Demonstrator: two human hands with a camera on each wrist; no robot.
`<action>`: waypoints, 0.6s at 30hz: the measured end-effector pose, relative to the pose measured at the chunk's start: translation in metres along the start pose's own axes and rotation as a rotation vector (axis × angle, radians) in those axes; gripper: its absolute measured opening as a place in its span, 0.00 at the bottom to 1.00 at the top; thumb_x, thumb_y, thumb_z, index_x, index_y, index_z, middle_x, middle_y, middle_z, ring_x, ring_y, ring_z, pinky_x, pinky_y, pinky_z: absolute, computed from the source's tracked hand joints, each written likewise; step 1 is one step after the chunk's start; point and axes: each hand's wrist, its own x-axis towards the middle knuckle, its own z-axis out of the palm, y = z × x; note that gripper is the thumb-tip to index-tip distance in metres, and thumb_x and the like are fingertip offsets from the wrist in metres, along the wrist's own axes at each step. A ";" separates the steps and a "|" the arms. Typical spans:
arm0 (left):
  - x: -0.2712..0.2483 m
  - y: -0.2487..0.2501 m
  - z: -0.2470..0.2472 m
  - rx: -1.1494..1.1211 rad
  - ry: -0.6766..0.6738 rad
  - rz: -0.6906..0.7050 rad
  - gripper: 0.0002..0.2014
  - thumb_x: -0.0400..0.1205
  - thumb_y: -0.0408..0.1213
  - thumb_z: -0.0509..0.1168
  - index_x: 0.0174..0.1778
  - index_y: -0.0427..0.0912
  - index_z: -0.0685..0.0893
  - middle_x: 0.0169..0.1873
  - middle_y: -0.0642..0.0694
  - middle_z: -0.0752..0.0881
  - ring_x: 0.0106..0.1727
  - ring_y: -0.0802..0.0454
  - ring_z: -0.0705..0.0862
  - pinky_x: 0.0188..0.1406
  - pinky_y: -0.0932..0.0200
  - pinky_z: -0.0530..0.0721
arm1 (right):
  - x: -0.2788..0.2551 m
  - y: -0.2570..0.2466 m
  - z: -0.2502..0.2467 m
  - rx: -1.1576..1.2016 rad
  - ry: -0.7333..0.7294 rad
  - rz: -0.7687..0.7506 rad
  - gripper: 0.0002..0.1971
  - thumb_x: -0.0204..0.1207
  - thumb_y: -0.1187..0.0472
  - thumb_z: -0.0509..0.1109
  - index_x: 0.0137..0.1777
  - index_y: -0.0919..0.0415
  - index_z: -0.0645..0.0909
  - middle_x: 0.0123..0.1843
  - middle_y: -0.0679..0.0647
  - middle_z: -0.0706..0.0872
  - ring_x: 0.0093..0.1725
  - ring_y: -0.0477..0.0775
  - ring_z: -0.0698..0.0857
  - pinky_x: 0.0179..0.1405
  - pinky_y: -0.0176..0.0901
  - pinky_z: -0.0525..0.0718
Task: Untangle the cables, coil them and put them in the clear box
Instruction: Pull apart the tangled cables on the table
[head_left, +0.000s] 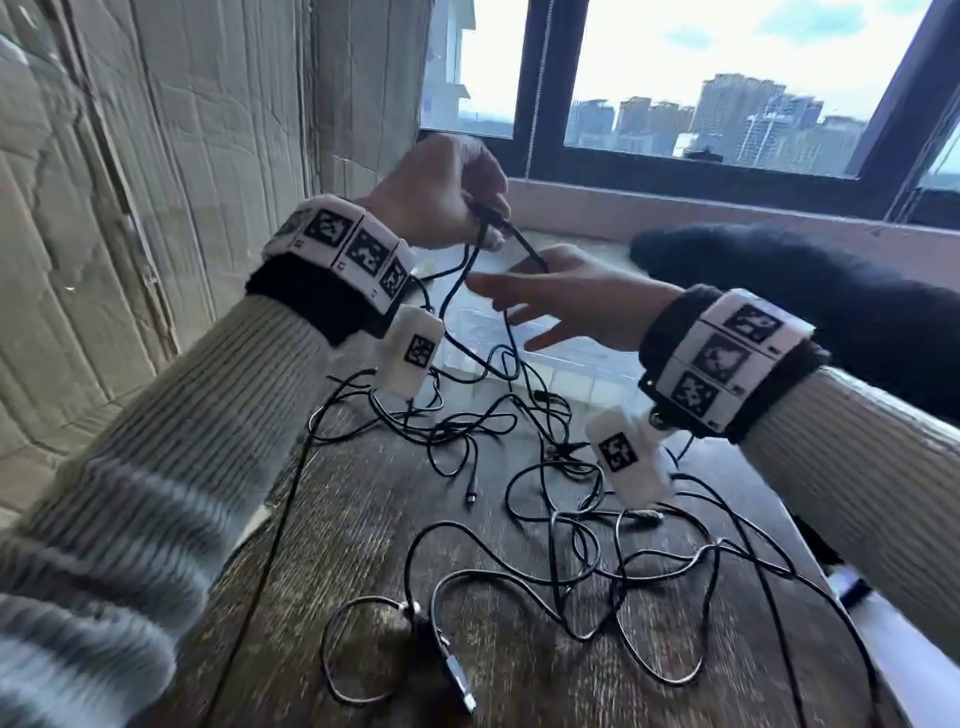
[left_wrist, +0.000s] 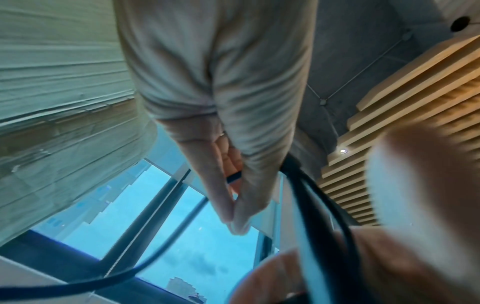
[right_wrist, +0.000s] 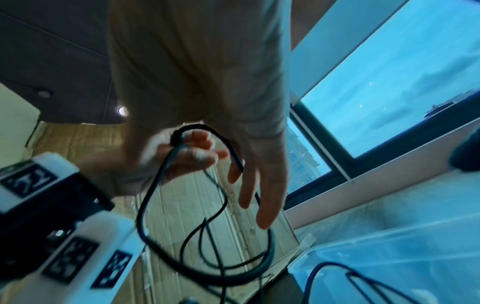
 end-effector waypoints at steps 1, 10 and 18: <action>0.001 0.002 0.000 -0.010 0.001 0.005 0.21 0.68 0.28 0.79 0.54 0.39 0.79 0.45 0.46 0.89 0.47 0.54 0.90 0.47 0.60 0.88 | 0.006 0.001 0.004 -0.002 0.033 -0.010 0.28 0.65 0.42 0.78 0.57 0.64 0.82 0.53 0.55 0.87 0.53 0.52 0.87 0.45 0.45 0.89; -0.006 0.012 -0.011 -0.115 0.043 0.052 0.31 0.65 0.35 0.81 0.59 0.35 0.74 0.51 0.45 0.84 0.49 0.54 0.89 0.45 0.65 0.87 | 0.015 0.000 0.022 0.114 -0.147 -0.004 0.61 0.48 0.52 0.86 0.83 0.48 0.57 0.83 0.47 0.63 0.74 0.53 0.73 0.53 0.62 0.89; -0.013 0.037 -0.018 -0.308 0.016 0.198 0.26 0.70 0.25 0.75 0.59 0.36 0.70 0.53 0.45 0.80 0.53 0.58 0.88 0.52 0.66 0.85 | 0.032 -0.007 0.050 0.120 -0.082 -0.003 0.09 0.72 0.70 0.75 0.36 0.60 0.79 0.32 0.51 0.81 0.31 0.48 0.76 0.31 0.39 0.78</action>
